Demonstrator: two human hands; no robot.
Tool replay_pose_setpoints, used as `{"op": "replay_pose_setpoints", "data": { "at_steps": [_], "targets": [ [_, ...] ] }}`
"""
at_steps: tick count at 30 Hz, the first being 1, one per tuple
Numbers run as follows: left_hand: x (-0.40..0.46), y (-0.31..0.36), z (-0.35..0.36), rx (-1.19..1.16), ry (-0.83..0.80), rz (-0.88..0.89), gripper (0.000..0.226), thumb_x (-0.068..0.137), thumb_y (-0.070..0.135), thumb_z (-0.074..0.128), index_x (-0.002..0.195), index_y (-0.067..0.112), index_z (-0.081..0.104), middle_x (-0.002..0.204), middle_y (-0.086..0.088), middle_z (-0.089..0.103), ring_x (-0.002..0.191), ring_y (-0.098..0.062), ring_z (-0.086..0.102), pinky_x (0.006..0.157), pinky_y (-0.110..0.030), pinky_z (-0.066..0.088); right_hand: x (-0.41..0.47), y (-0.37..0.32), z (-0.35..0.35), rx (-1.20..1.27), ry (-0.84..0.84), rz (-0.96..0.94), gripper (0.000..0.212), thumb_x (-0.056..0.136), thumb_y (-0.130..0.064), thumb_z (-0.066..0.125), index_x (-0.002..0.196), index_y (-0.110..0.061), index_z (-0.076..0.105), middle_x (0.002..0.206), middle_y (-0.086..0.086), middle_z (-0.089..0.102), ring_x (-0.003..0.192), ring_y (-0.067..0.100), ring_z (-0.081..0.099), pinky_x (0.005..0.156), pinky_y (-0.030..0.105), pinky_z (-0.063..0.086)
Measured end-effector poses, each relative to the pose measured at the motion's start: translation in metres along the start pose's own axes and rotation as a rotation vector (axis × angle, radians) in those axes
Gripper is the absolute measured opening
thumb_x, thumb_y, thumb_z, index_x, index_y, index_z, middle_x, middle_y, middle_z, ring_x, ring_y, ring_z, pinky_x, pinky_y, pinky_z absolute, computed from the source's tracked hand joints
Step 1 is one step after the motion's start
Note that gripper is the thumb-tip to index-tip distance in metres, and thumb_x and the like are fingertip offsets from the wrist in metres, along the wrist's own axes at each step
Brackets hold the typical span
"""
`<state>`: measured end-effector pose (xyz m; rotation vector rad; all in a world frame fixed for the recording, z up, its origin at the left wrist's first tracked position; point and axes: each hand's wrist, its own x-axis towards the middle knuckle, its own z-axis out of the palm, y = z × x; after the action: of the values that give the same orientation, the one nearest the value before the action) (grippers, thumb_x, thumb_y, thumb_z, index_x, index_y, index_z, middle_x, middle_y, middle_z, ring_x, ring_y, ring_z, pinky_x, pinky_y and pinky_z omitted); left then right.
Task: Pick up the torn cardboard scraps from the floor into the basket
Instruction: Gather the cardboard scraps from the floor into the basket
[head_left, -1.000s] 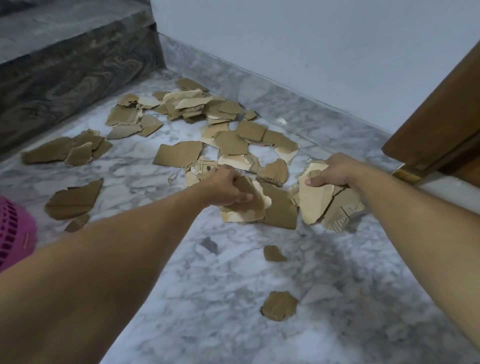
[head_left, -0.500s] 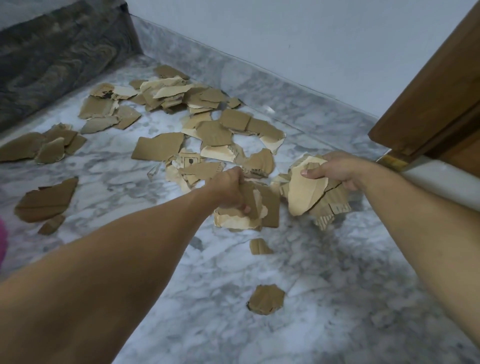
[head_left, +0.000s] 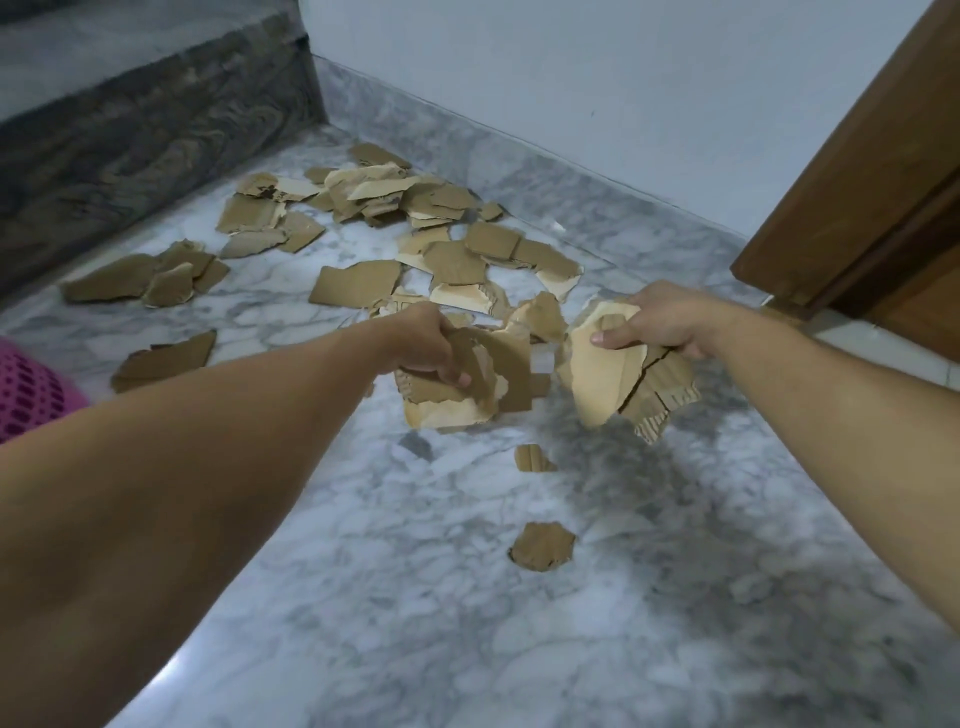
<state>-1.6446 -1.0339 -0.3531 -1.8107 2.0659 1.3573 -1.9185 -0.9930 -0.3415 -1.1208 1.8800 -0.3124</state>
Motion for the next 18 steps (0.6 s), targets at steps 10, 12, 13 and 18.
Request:
{"op": "replay_pose_setpoints", "data": {
  "at_steps": [10,12,13,18],
  "targets": [
    [-0.07,-0.009,-0.075,0.152,0.147,-0.047,0.052,0.067,0.016,0.086,0.113,0.011,0.062,0.103,-0.003,0.063,0.09,-0.019,0.061,0.08,-0.029,0.052,-0.056,-0.084,0.013,-0.052,-0.001,-0.167,0.051,0.069,-0.025,0.088,0.11,-0.003,0.067,0.098,0.011,0.07,0.083,0.023,0.068,0.061,0.027,0.054],
    [-0.096,-0.007,-0.107,0.173,0.197,-0.038,0.051,0.066,0.015,0.086,0.113,0.011,0.065,0.1,-0.002,0.064,0.088,-0.018,0.062,0.078,-0.028,0.051,-0.071,-0.115,0.015,-0.049,0.004,-0.242,0.044,0.071,-0.022,0.087,0.108,-0.006,0.069,0.098,0.012,0.072,0.086,0.026,0.07,0.071,0.037,0.06],
    [-0.11,-0.008,-0.125,0.204,0.233,-0.038,0.05,0.066,0.016,0.087,0.112,0.013,0.066,0.101,-0.002,0.065,0.089,-0.019,0.062,0.079,-0.03,0.051,-0.079,-0.132,0.017,-0.046,0.016,-0.279,0.043,0.071,-0.021,0.087,0.108,-0.007,0.07,0.098,0.013,0.072,0.088,0.028,0.07,0.077,0.041,0.06],
    [-0.19,-0.03,-0.217,0.265,0.4,-0.093,0.05,0.069,0.023,0.085,0.115,0.017,0.067,0.105,0.0,0.064,0.09,-0.018,0.062,0.075,-0.029,0.045,-0.114,-0.228,0.049,-0.055,0.099,-0.481,0.066,0.064,-0.037,0.089,0.119,-0.008,0.065,0.108,0.011,0.069,0.098,0.029,0.066,0.089,0.043,0.056]
  ]
}}
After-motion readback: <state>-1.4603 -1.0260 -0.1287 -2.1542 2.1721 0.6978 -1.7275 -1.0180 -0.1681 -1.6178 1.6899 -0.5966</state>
